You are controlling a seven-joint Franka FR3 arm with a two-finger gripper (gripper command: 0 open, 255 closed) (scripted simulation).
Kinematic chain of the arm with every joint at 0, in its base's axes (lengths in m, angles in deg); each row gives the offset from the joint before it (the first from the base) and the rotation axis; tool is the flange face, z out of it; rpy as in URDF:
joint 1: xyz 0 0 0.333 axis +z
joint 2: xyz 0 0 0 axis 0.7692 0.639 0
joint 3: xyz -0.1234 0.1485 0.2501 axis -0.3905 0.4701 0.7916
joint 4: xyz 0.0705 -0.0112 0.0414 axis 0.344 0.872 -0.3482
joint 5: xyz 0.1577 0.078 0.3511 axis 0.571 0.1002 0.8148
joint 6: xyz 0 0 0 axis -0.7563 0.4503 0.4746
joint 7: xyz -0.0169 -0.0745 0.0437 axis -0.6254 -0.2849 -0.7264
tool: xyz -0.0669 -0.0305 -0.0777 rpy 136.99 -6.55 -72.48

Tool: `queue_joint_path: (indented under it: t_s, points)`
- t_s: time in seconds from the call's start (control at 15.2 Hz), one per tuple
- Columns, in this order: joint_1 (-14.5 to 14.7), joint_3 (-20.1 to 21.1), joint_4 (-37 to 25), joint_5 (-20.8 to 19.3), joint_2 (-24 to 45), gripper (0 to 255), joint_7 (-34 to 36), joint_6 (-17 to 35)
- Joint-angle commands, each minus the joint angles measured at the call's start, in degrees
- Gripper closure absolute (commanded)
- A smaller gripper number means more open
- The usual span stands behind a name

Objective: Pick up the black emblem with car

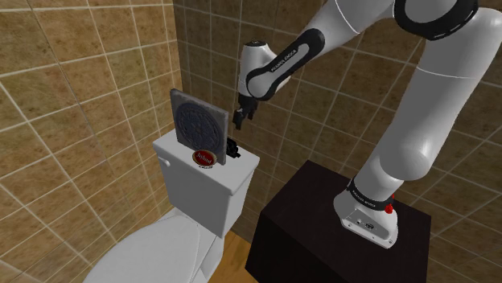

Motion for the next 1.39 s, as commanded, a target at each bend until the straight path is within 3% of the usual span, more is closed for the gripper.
queue_joint_path:
  t_s: [0.0,0.59,1.25,1.32]
  points:
    - [0.2,-0.02,-2.65,-0.53,4.64,0,0.31,2.2]
    - [1.46,-0.56,-17.6,-2.15,25.02,0,0.8,8.27]
    - [1.94,-1.19,-19.6,-2.66,30.68,0,1.38,11.94]
    - [1.95,-1.2,-19.4,-2.67,30.56,255,1.4,12.03]
